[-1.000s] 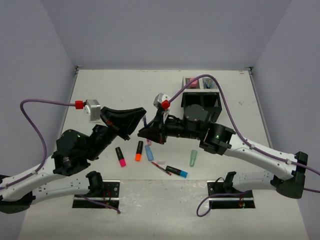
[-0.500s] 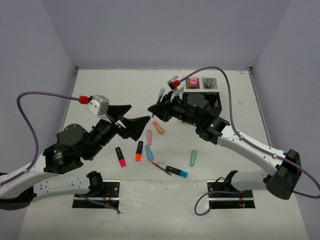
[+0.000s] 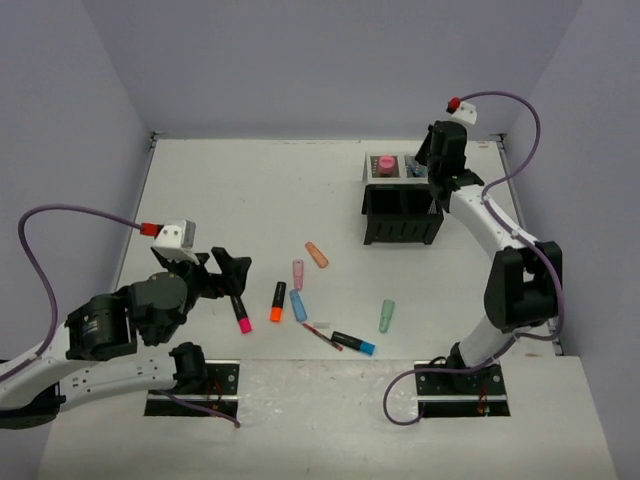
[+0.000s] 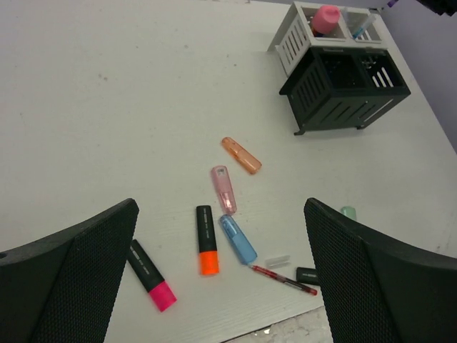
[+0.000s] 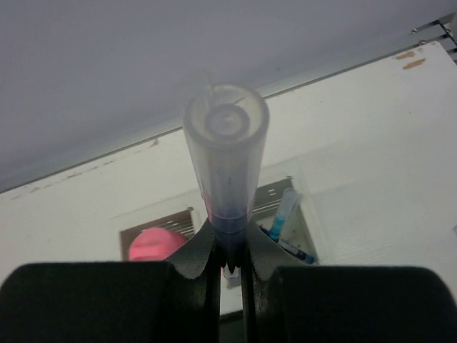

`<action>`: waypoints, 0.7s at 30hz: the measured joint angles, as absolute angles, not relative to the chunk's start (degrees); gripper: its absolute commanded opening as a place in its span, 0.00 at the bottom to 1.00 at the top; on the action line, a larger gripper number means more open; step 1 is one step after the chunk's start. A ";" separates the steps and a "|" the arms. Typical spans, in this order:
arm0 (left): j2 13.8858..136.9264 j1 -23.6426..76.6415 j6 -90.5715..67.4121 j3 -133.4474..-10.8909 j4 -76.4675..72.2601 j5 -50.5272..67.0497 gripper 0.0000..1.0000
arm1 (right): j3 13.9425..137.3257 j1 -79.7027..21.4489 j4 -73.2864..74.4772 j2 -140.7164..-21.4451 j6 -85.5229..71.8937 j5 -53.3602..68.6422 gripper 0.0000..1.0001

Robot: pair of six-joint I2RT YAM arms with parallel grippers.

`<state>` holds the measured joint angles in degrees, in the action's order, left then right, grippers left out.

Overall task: Sort the stationery into containers
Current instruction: Place the pen in the storage box.

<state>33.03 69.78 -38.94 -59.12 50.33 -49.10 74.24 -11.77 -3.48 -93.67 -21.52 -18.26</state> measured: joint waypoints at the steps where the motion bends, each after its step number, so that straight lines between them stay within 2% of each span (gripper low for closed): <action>1: 31.34 69.78 -38.91 -57.82 50.55 -48.89 1.00 | 75.12 -10.95 -3.42 -95.42 -21.21 -18.68 0.03; 5: 26.04 69.69 -38.35 -54.43 50.65 -49.01 1.00 | 79.78 -8.52 -1.86 -102.46 -19.80 -19.03 0.01; 8: 24.70 69.55 -38.30 -52.28 50.56 -49.32 1.00 | 82.84 -8.22 -0.46 -106.62 -19.07 -18.93 0.05; 13: 24.34 69.49 -37.74 -49.89 50.37 -49.10 1.00 | 83.05 -8.34 1.85 -107.79 -19.03 -18.26 0.21; 16: 24.65 69.49 -37.69 -49.89 50.26 -49.04 1.00 | 83.03 -8.34 1.91 -107.79 -19.01 -18.11 0.35; 21: 25.79 69.49 -37.67 -49.89 50.22 -48.89 1.00 | 82.48 -8.34 2.11 -107.62 -18.81 -17.47 0.42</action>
